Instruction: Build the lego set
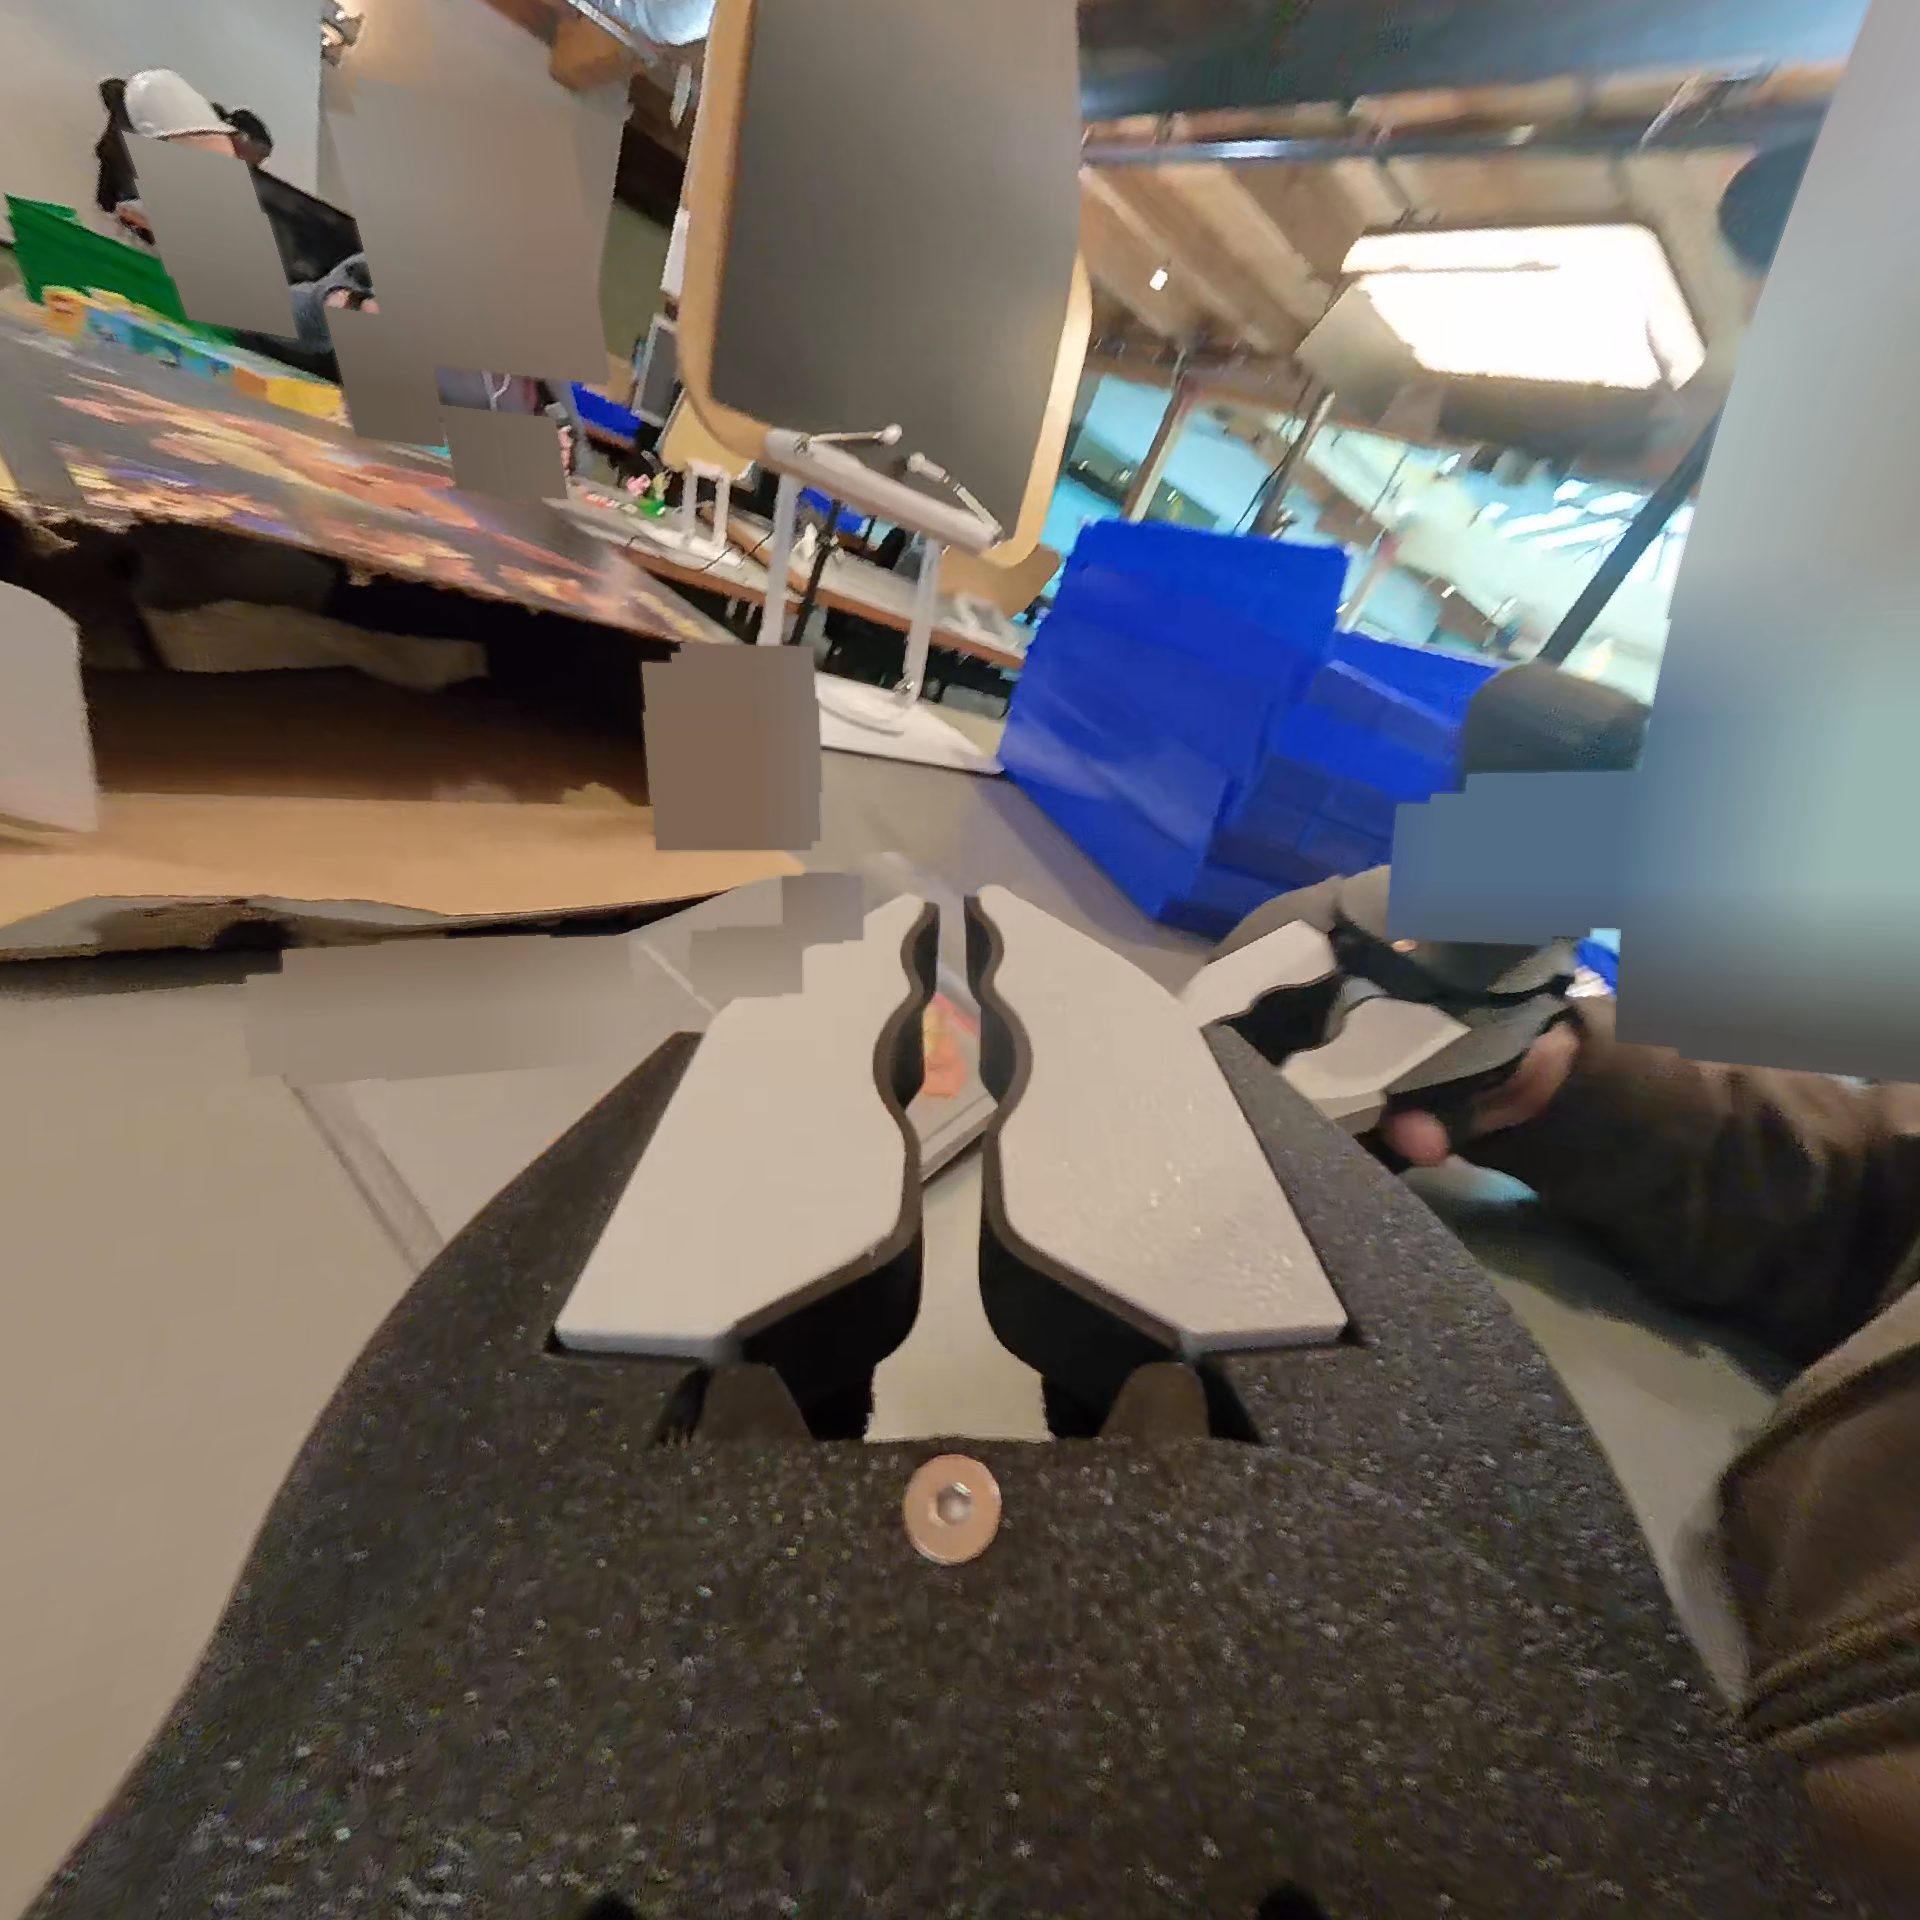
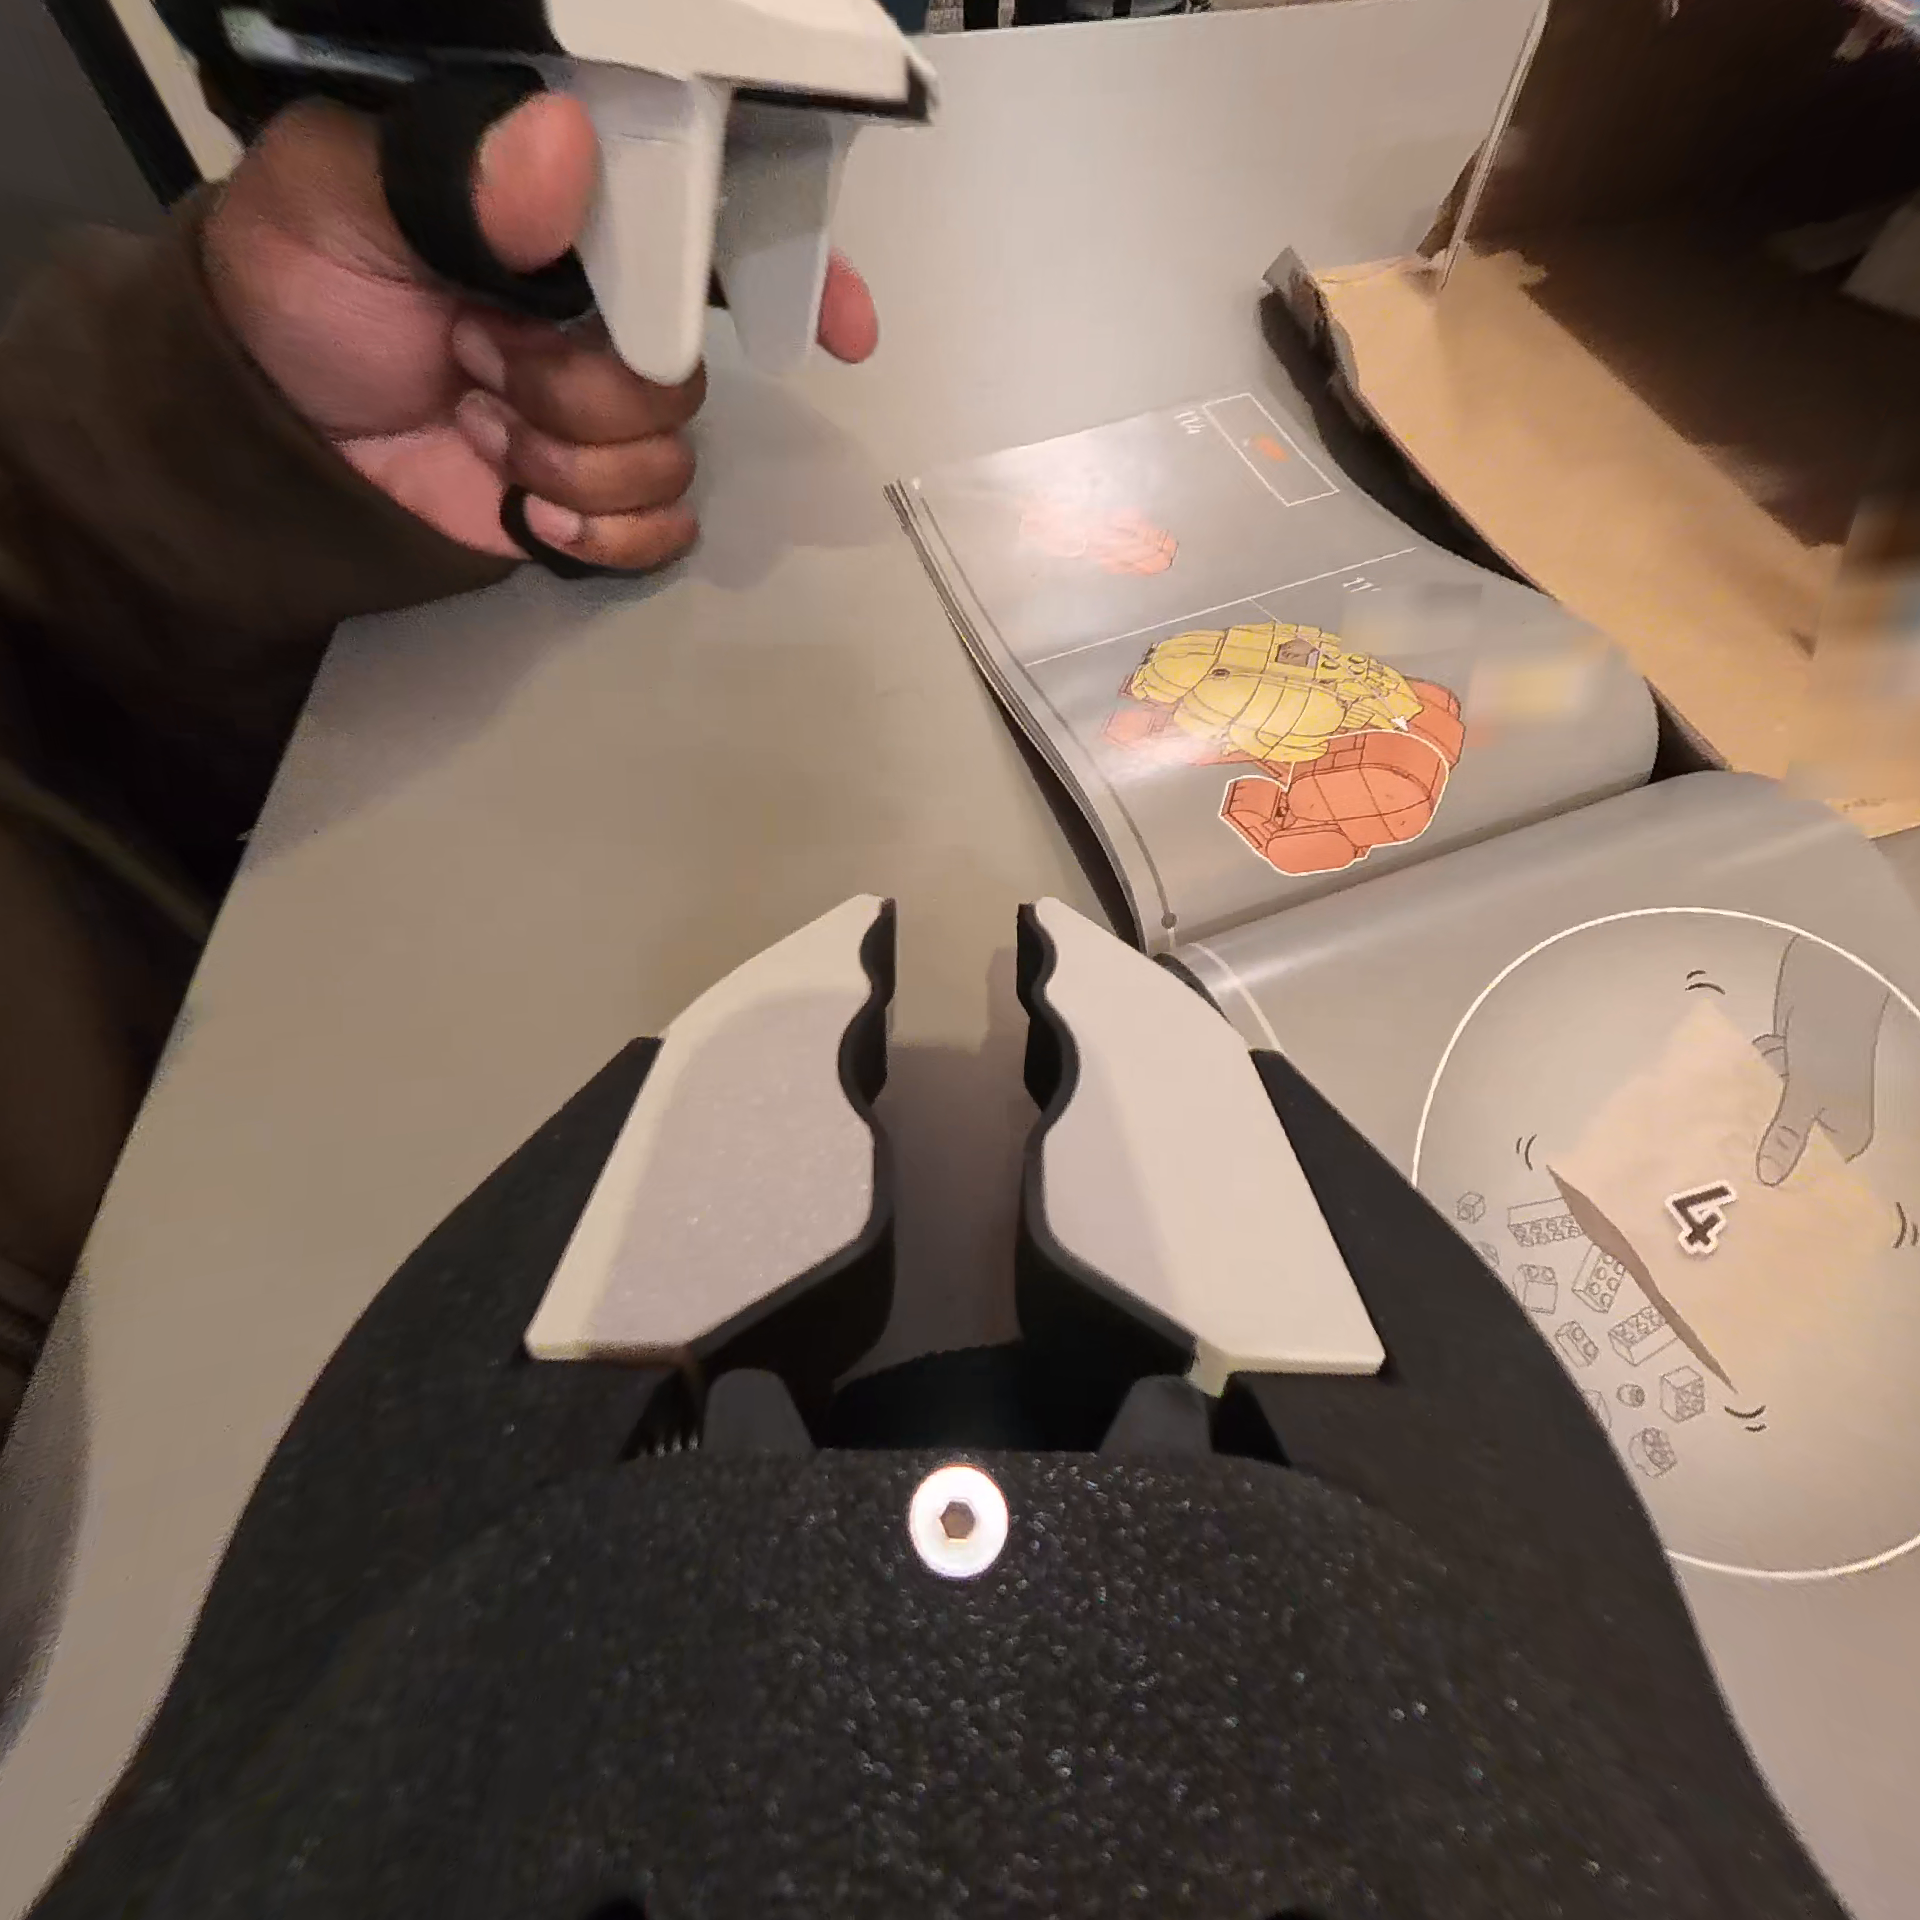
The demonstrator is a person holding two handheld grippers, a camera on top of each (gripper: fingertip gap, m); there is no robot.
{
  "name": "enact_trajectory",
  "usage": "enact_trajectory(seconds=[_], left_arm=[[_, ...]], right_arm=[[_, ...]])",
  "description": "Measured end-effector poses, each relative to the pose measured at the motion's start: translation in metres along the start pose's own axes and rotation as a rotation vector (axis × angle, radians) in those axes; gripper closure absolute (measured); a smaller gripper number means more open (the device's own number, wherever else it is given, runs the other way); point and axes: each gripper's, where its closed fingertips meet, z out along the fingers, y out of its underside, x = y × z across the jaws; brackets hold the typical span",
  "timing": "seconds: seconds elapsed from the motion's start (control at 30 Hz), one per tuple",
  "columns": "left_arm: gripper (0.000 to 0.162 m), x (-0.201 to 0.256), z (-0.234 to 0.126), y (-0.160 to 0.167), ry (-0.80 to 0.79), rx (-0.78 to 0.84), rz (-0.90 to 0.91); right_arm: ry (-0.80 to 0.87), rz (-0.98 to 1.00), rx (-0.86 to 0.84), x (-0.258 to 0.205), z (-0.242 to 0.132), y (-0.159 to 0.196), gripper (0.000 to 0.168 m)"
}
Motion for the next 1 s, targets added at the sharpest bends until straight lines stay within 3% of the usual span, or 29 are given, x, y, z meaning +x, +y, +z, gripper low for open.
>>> enact_trajectory(seconds=[0.27,0.5,0.63,1.0], left_arm=[[0.153,-0.016,0.009,0.005,0.0,-0.073,-0.063],[0.153,-0.044,0.018,-0.005,-0.169,-0.086,-0.107],[0.151,-0.043,0.036,-0.019,-0.172,-0.07,-0.096],[0.141,-0.052,0.022,0.016,-0.261,-0.178,0.018]], right_arm=[[-0.051,0.023,0.035,-0.004,-0.003,-0.001,0.147],[-0.083,0.129,0.121,0.005,-0.012,-0.01,0.147],[-0.085,0.223,0.174,0.014,-0.018,-0.013,0.147],[-0.053,0.15,0.128,0.009,-0.007,-0.013,0.145]])
